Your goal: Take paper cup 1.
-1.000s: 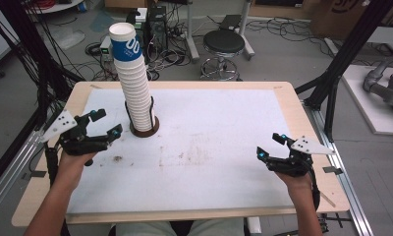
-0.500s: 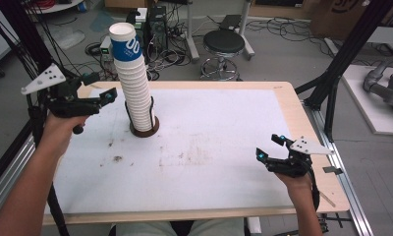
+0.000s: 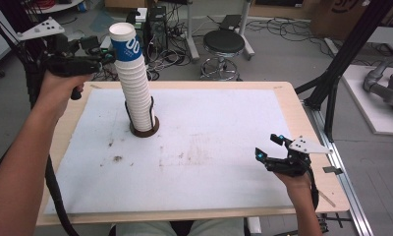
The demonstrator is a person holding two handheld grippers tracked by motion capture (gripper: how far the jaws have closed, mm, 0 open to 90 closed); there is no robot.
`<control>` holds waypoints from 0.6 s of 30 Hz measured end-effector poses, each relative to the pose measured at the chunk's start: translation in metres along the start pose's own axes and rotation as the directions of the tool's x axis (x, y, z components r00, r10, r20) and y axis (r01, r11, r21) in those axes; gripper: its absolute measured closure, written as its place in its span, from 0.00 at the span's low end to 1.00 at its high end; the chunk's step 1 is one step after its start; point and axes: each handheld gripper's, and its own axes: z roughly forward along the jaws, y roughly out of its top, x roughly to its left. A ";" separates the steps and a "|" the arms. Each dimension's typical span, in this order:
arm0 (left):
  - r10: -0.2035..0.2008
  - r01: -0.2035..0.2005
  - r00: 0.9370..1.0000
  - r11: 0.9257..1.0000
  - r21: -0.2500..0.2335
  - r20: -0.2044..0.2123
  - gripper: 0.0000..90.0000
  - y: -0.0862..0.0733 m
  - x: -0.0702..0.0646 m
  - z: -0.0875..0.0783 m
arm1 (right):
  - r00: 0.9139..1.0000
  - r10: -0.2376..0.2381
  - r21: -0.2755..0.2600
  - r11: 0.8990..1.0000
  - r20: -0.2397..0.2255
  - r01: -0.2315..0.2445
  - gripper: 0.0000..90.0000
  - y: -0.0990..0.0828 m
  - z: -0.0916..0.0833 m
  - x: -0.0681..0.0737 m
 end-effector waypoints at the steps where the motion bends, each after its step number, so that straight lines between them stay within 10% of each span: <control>1: 0.000 0.000 1.000 1.000 0.000 0.000 0.16 0.000 0.000 0.000 | 1.000 0.000 0.000 1.000 0.000 0.000 0.21 0.000 0.000 0.000; 18: 0.012 -0.010 1.000 0.996 0.086 -0.020 0.17 0.030 0.010 0.039 | 1.000 0.003 0.003 1.000 -0.001 -0.003 0.21 -0.001 0.000 -0.002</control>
